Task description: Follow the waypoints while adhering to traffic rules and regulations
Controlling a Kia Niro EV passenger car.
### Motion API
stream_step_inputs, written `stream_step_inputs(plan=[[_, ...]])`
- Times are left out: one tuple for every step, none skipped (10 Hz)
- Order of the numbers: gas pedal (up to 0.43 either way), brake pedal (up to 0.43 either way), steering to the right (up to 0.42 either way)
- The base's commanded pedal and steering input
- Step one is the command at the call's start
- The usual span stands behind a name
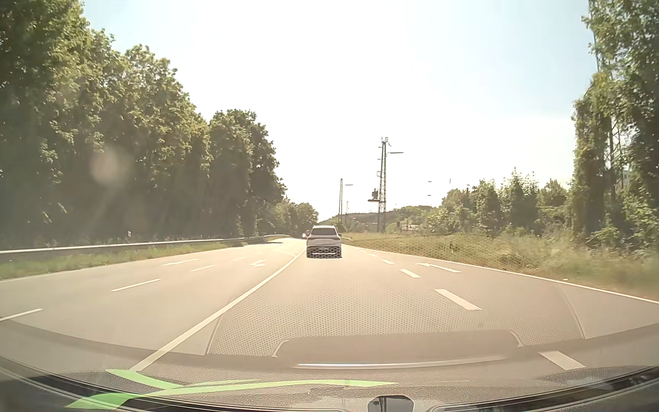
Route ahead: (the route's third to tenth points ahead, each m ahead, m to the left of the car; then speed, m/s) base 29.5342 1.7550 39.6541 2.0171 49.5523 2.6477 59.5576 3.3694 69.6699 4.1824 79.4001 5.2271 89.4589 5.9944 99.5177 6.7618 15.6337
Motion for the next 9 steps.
stream_step_inputs(plan=[[0.15, 0.0, -0.014], [0.15, 0.0, -0.014], [0.15, 0.0, -0.014], [0.157, 0.0, -0.014], [0.157, 0.0, -0.014], [0.157, 0.0, -0.014], [0.157, 0.0, -0.014], [0.157, 0.0, -0.014], [0.157, 0.0, -0.014]])
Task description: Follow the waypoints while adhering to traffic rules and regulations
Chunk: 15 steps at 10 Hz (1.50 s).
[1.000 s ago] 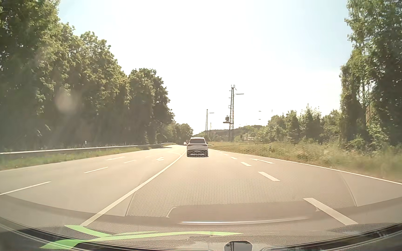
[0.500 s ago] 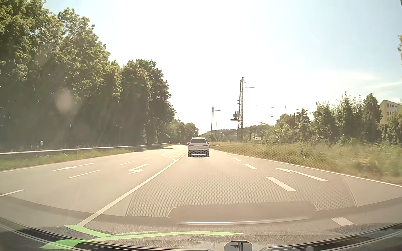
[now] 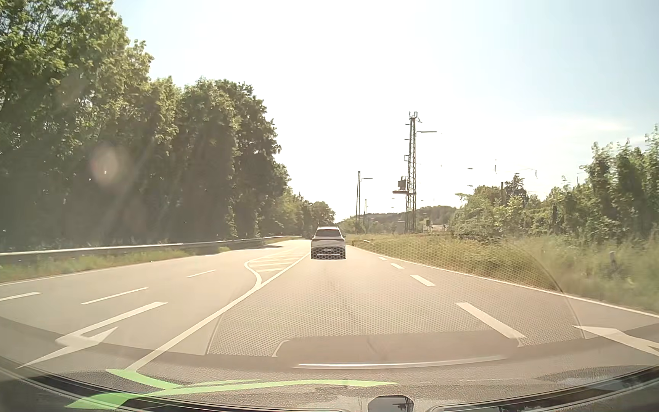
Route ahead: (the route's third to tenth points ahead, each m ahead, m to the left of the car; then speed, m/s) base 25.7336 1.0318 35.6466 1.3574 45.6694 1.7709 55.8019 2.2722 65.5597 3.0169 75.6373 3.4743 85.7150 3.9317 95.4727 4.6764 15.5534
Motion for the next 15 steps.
stream_step_inputs(plan=[[0.157, 0.0, -0.014], [0.157, 0.0, -0.014], [0.157, 0.0, -0.014], [0.157, 0.0, -0.014], [0.157, 0.0, -0.014], [0.157, 0.0, -0.014], [0.157, 0.0, -0.014], [0.157, 0.0, -0.014], [0.157, 0.0, -0.013], [0.157, 0.0, -0.012], [0.157, 0.0, -0.009], [0.157, 0.0, -0.007], [0.157, 0.0, -0.007], [0.157, 0.0, -0.007], [0.169, 0.0, -0.006]])
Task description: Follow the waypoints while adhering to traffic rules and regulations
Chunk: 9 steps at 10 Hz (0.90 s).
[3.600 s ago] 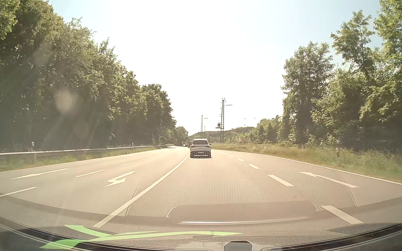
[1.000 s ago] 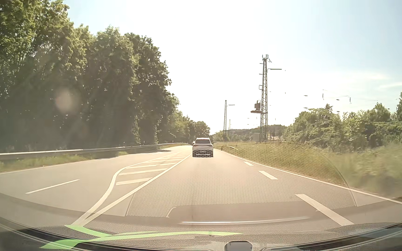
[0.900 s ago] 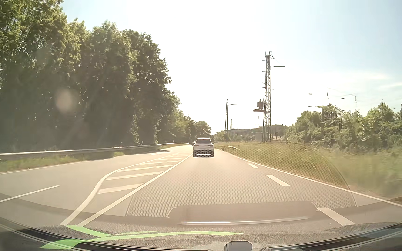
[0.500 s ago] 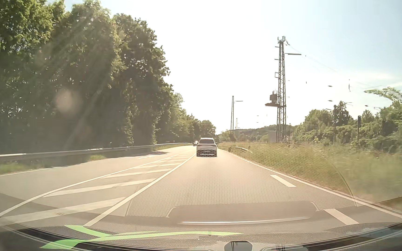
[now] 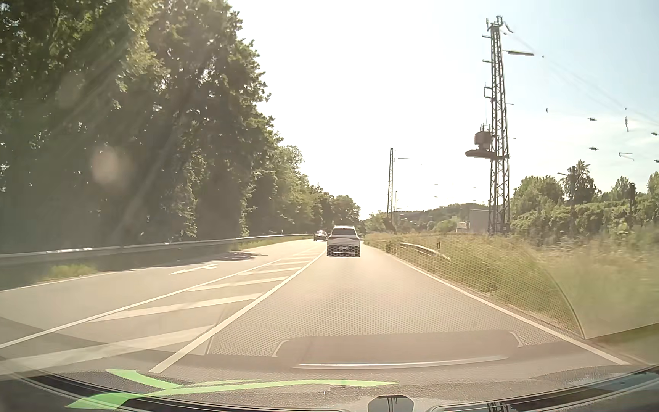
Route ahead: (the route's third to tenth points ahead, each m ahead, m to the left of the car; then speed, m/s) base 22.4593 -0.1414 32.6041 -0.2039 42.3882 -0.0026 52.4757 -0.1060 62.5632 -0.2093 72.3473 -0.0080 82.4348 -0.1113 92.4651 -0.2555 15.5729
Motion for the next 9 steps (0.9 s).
stream_step_inputs(plan=[[0.169, 0.0, -0.006], [0.209, 0.0, -0.006], [0.228, 0.0, -0.005], [0.24, 0.0, -0.005], [0.24, 0.0, -0.005], [0.24, 0.0, -0.005], [0.24, 0.0, -0.005], [0.24, 0.0, -0.005], [0.24, 0.0, -0.005]])
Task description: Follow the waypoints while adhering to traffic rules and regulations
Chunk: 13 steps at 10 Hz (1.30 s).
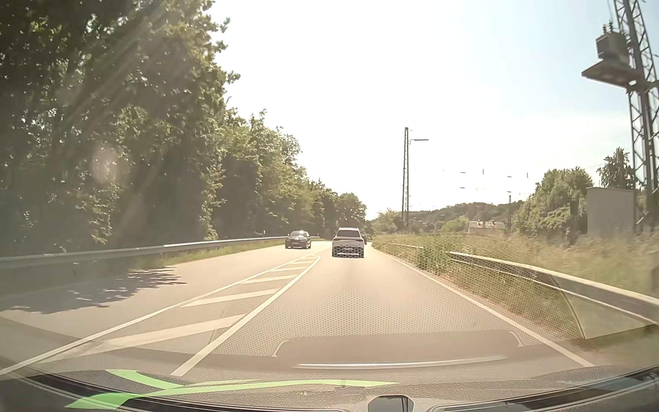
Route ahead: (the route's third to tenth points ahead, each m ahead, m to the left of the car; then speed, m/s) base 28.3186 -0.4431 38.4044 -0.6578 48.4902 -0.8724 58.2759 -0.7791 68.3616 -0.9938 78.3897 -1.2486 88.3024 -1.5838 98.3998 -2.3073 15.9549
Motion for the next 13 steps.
stream_step_inputs(plan=[[0.24, 0.0, -0.005], [0.24, 0.0, -0.005], [0.24, 0.0, -0.005], [0.24, 0.0, -0.005], [0.24, 0.0, -0.005], [0.24, 0.0, -0.005], [0.24, 0.0, -0.004], [0.24, 0.0, -0.005], [0.228, 0.0, -0.004], [0.228, 0.0, -0.003], [0.228, 0.0, -0.003], [0.228, 0.0, -0.003], [0.228, 0.0, -0.003]])
